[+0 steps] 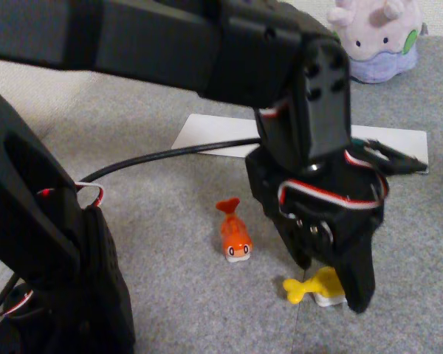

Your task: Wooper wants to eat egg sudhi, and Goomy wants to eat shrimp sushi

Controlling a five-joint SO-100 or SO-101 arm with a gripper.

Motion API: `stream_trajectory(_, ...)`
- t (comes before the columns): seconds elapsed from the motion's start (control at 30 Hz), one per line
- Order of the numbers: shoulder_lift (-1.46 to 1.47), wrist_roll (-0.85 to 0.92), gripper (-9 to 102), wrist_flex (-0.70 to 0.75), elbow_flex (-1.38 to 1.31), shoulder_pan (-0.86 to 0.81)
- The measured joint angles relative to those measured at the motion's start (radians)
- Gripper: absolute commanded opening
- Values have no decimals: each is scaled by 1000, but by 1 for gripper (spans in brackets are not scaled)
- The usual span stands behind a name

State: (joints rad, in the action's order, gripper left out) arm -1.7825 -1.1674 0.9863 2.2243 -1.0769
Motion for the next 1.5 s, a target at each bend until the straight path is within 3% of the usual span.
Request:
stream_trajectory(1.4, 77, -94, 23, -78, -3, 44)
stream_trajectory(1.5, 77, -94, 19, -78, -3, 48)
